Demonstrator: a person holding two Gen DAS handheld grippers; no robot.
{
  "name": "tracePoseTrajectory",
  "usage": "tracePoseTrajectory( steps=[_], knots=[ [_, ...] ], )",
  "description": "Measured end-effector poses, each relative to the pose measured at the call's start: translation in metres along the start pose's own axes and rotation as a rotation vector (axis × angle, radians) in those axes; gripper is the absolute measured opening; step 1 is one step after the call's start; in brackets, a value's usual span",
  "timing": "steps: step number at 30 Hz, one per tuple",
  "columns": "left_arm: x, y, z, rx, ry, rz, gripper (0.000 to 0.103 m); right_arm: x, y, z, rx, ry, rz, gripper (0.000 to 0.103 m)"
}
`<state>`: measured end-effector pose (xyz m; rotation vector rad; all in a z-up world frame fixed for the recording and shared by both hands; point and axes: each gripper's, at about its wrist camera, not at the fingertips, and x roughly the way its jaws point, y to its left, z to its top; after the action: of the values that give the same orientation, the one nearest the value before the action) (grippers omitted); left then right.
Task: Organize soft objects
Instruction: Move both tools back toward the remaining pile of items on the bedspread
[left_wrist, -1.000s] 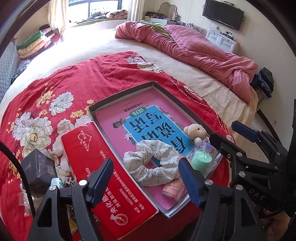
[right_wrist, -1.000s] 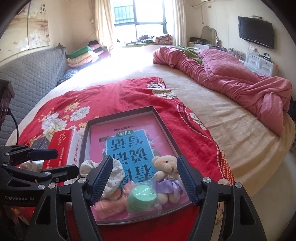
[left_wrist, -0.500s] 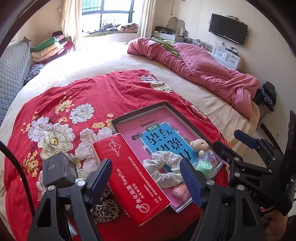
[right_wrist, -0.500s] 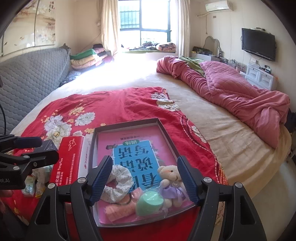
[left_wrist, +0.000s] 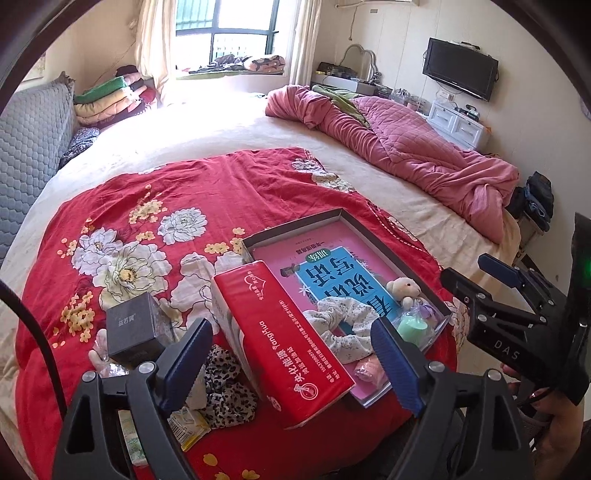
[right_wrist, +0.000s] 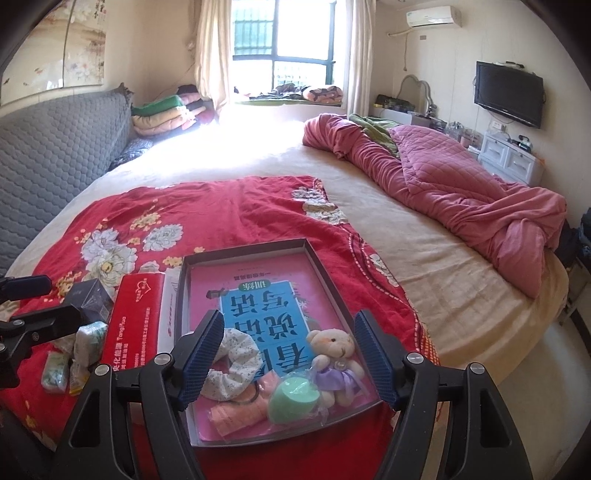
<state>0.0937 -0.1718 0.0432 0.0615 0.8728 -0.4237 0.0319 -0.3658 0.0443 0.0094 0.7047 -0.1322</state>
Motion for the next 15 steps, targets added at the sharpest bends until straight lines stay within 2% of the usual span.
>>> tracePoseTrajectory(
  steps=[8, 15],
  knots=[
    [-0.025, 0.013, -0.008, 0.02, -0.025, 0.083, 0.087, -0.013, 0.017, 0.007, -0.022, -0.012, 0.014, 0.074],
    [-0.052, 0.036, -0.016, -0.019, -0.047, 0.117, 0.087, -0.035, 0.043, 0.021, -0.051, -0.055, 0.064, 0.074]
  ],
)
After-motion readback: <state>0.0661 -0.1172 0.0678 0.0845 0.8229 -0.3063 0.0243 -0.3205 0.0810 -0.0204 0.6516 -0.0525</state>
